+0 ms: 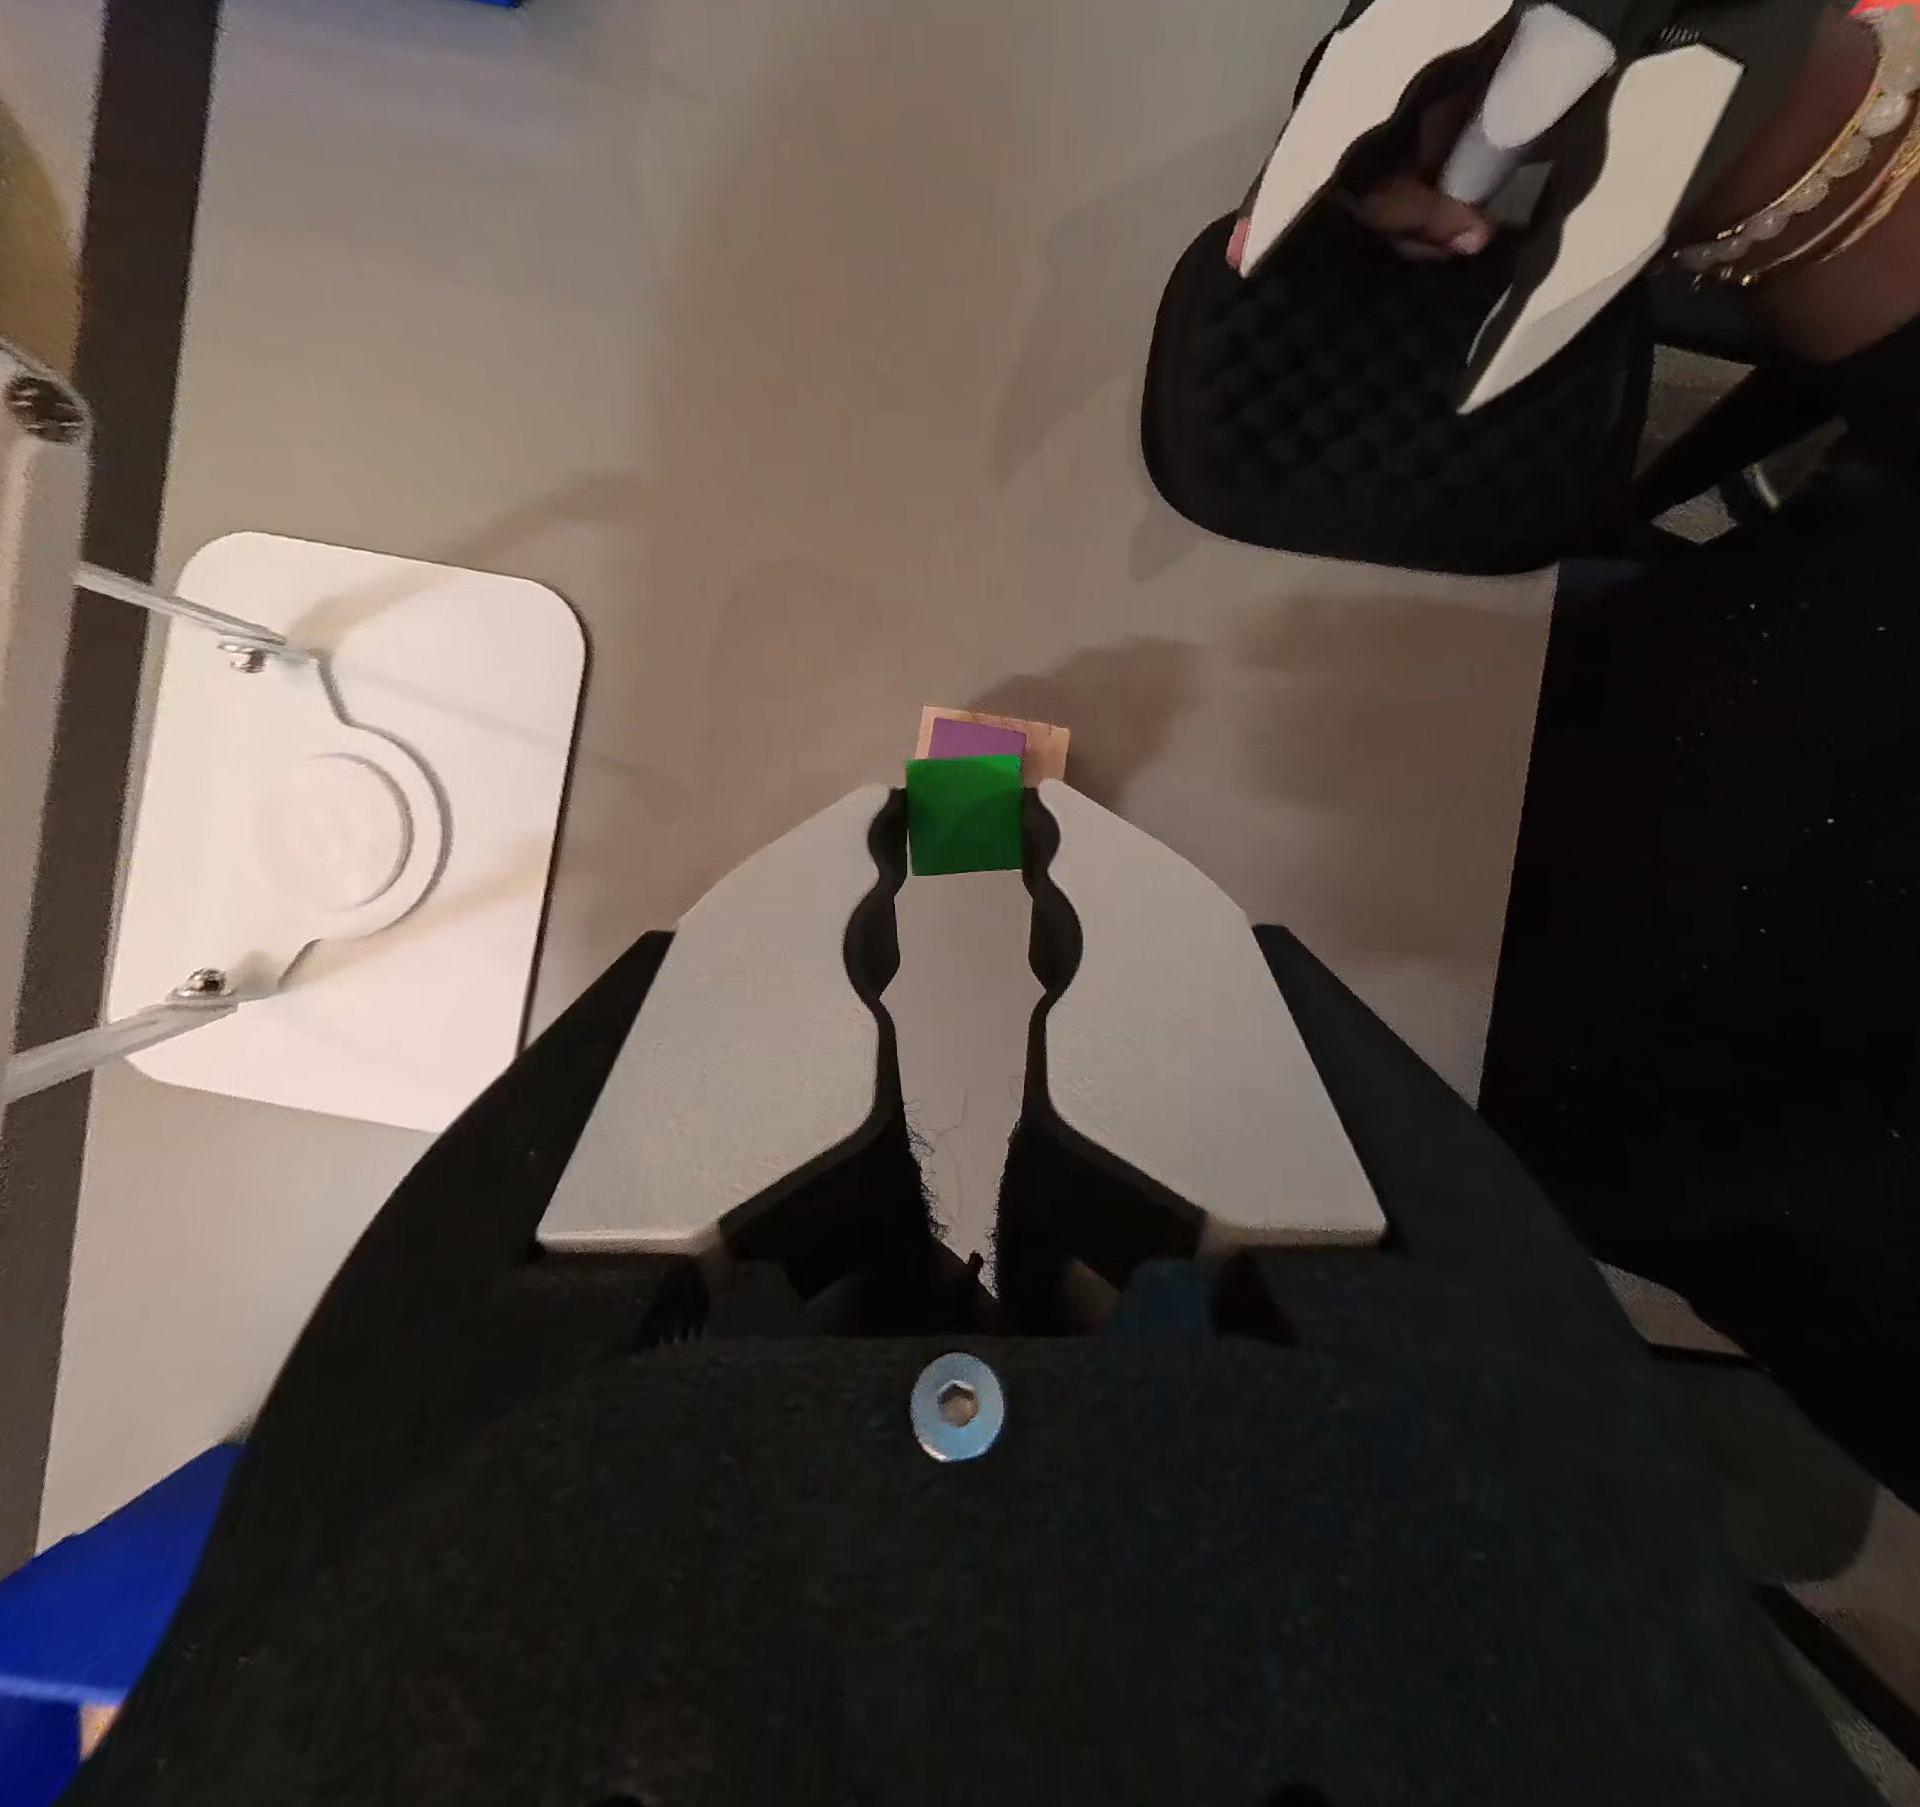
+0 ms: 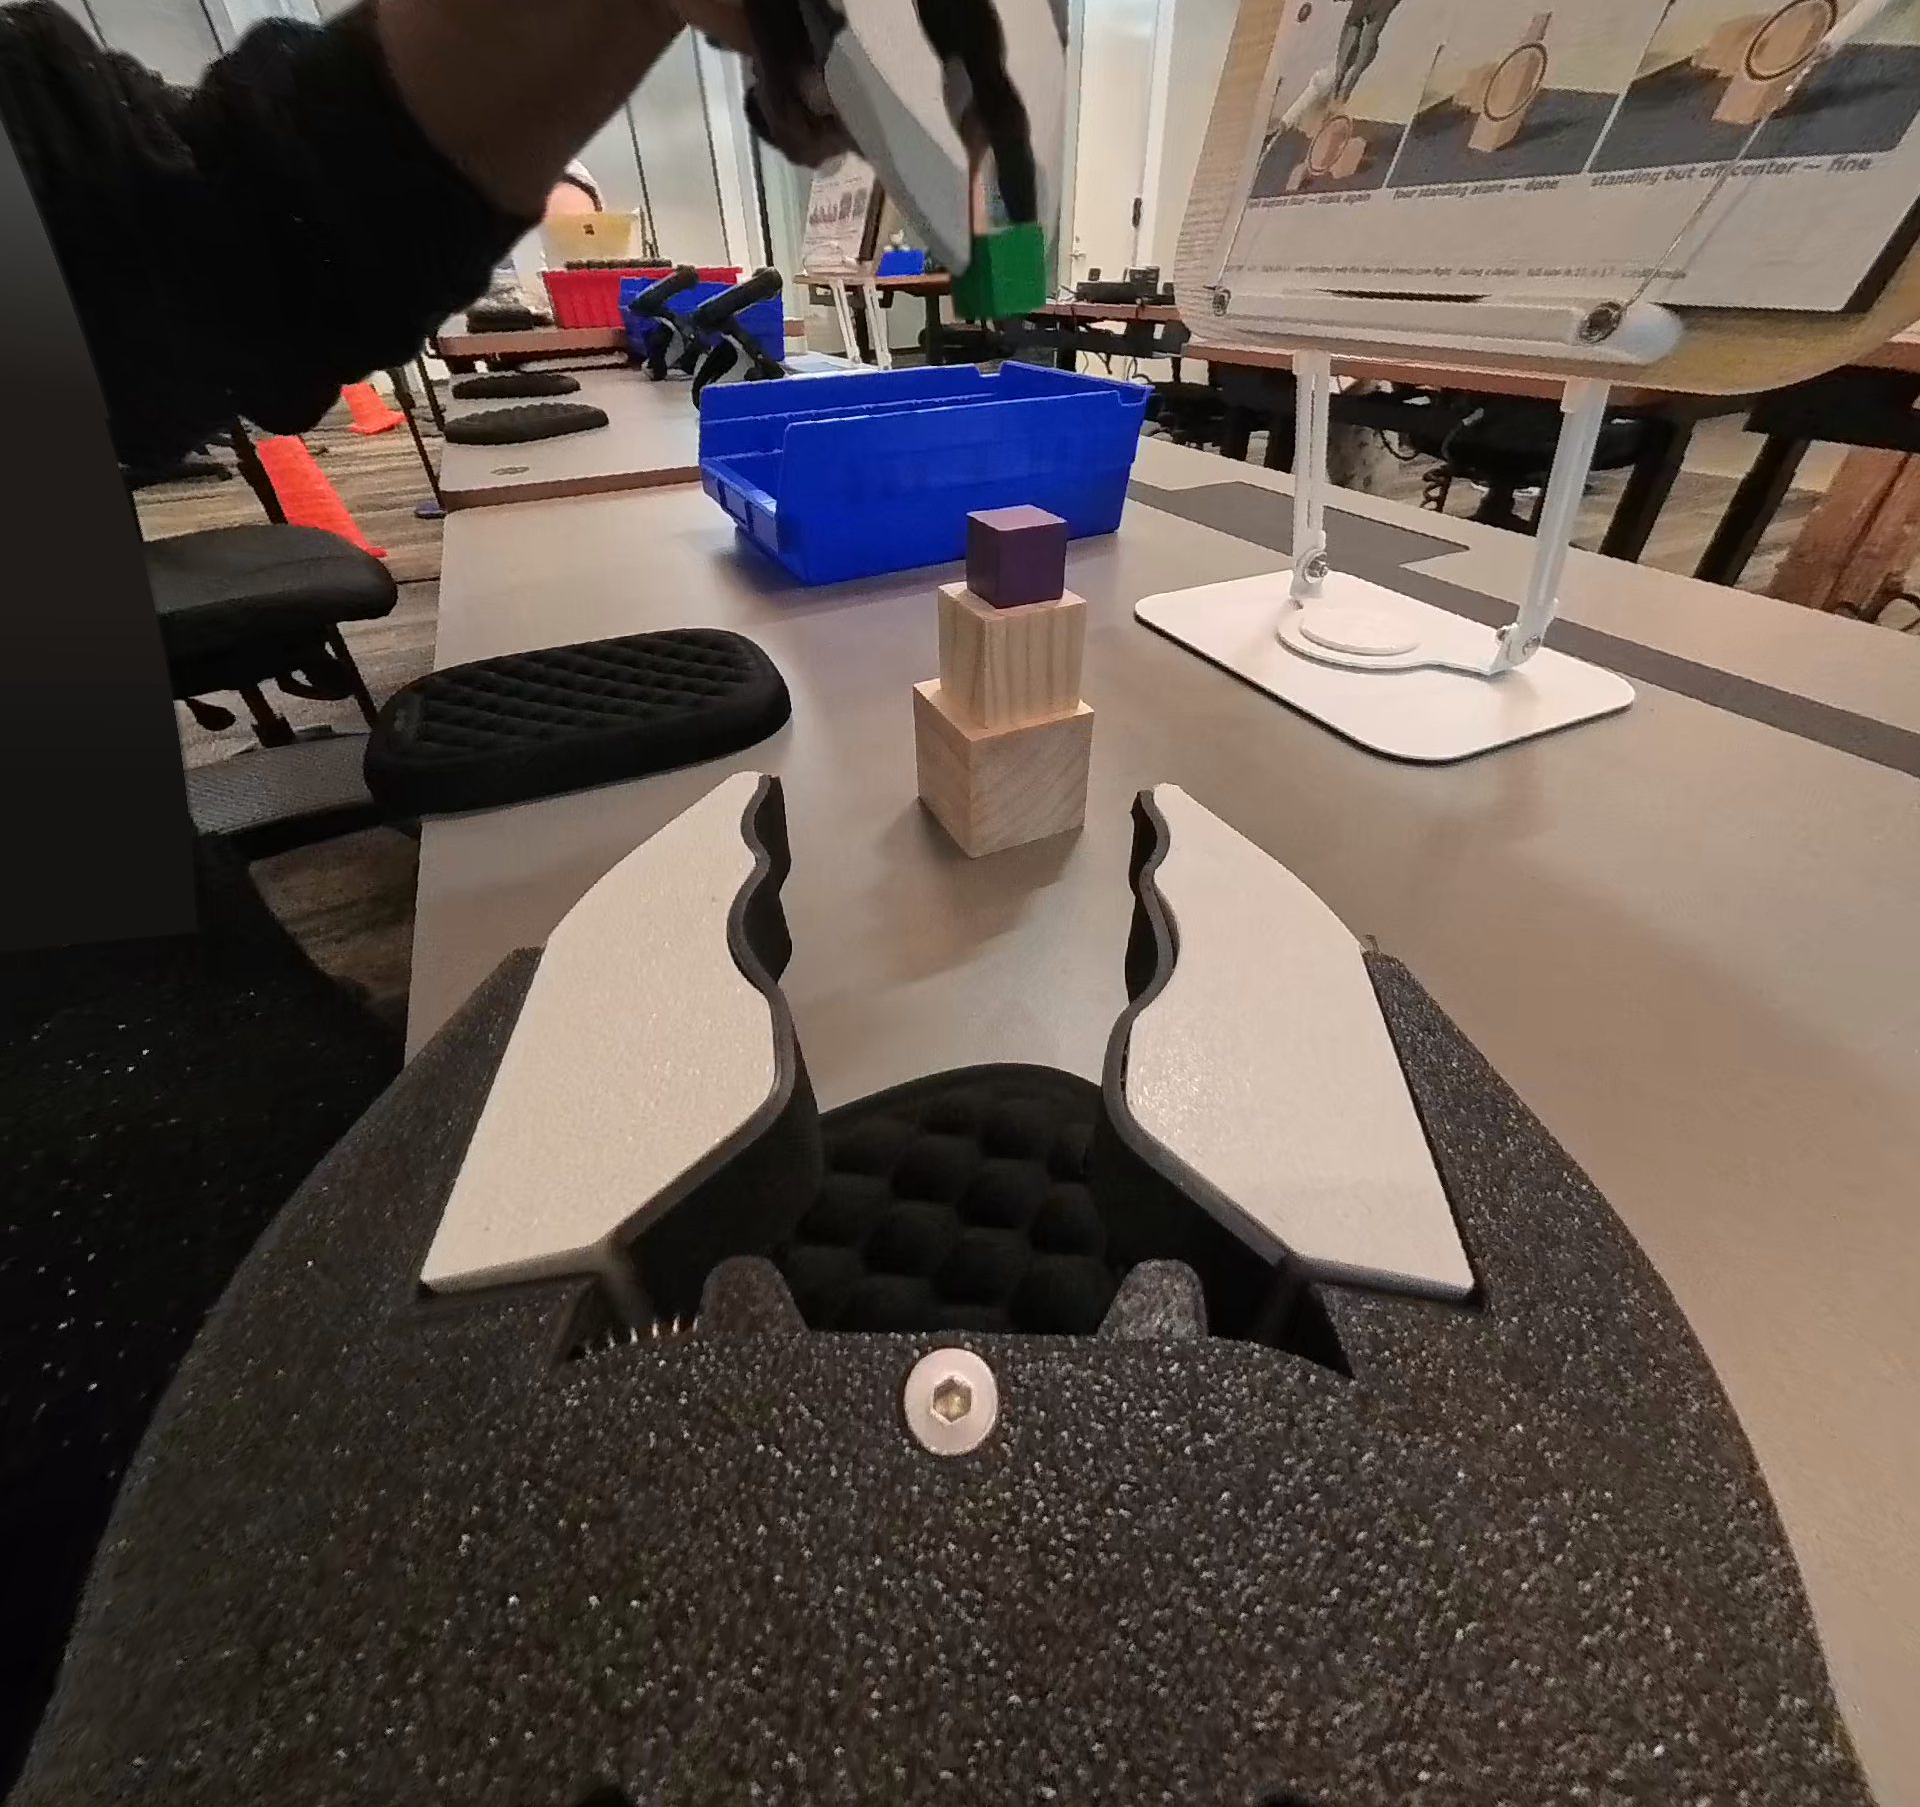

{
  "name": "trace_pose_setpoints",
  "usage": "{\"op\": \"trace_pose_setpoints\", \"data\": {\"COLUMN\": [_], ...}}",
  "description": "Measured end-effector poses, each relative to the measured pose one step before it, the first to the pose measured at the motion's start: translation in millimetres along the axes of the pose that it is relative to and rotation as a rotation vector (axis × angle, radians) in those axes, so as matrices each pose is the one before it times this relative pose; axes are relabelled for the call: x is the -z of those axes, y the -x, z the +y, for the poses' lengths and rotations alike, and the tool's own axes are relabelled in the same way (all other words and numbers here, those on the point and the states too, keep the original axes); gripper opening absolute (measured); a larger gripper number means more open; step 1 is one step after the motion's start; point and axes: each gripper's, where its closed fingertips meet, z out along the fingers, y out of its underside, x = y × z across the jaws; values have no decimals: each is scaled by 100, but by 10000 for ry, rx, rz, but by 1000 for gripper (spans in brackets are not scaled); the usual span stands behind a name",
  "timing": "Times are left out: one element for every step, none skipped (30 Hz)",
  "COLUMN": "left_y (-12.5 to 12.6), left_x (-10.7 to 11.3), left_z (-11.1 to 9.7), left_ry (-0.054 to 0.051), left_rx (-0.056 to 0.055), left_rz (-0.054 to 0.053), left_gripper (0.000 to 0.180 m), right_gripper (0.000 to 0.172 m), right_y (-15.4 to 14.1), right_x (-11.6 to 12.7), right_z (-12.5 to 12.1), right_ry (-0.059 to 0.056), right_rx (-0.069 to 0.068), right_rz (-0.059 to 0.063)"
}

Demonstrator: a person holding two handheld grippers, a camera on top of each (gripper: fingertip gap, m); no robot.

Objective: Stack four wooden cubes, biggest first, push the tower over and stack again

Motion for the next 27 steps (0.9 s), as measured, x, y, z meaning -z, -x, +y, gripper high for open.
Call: {"op": "trace_pose_setpoints", "data": {"left_y": [36, 26, -113, -114, -15, -20, -42, 19, 30, 2, 43, -4, -76, -130, -47, 12, 85, 65, -3, 7, 36, -51, -67, 74, 113, -43, 21], "left_x": [-510, -462, -410, -348, -310, -267, -241, -218, -209, -187, -182, -166, -157, -139, -104, -87, -71, -70, -77, -74, -72, -76, -75, -74, -57, -35, -14], "left_z": [36, 44, 20, -42, -58, -24, -1, -6, 69, 122, 105, 114, 94, 99, 48, 58, 61, 2, -13, 48, 29, 27, 47, 68, 64, 93, 82], "left_ry": [135, 130, 100, 53, 31, 24, -3, -48, -31, -22, -38, -26, -24, -6, -13, 20, 38, -4, -21, 12, -5, -17, 2, 23, 31, 44, 42], "left_rx": [-18, -64, -54, -18, -15, -21, -8, 39, 41, 4, 3, -14, -54, -114, -114, -77, -49, -79, -76, -37, -53, -73, -32, -3, -61, -115, -65], "left_rz": [36, 24, 114, 101, 33, 43, 82, 84, 107, 141, 113, 136, 157, 159, 60, 6, -37, -22, 37, 49, 35, 84, 82, -20, -58, 30, -8], "left_gripper": [21, 21, 21, 20, 21, 21, 21, 21, 21, 21, 21, 21, 21, 21, 21, 21, 21, 21, 21, 21, 21, 21, 21, 21, 21, 21, 21], "right_gripper": [63, 63, 63, 63, 63, 63, 63, 63, 63, 62, 62, 62, 62, 62, 62, 62, 62, 62, 62, 62, 62, 62, 62, 62, 62, 62, 62], "right_y": [3, 8, -4, 8, 12, 7, 14, 6, 6, -4, -18, -14, -13, 2, -7, -2, -7, 6, 2, 18, -8, 8, 3, 5, -9, -1, -10], "right_x": [12, 14, 22, 28, 11, 16, -5, 3, 9, 25, 25, 26, 21, 9, 7, -17, -14, -9, -1, -1, 11, 8, 4, -5, -5, 4, 1], "right_z": [-12, -21, -28, -30, -22, -7, -5, 3, -13, -18, -38, -37, -18, -17, 2, 16, 21, 18, 9, -5, -9, -4, 2, 7, 14, -4, -8], "right_ry": [-10, -17, -23, -25, -18, -6, -4, -6, -10, -23, -30, -30, -22, -13, 2, 13, 16, 14, 7, -4, -7, -4, 1, 6, 3, -3, -6], "right_rx": [-4, 5, 11, 17, 17, 13, 13, 12, 8, -2, -15, -12, -9, -5, -7, -9, -7, 2, 9, 12, 12, 11, 7, 0, -7, -9, -9], "right_rz": [-6, 0, 11, 12, 7, 6, 0, 3, 2, 0, 8, 3, 3, -4, -1, -2, 0, 0, 3, 3, 11, 9, 1, -1, -4, -4, 3]}}
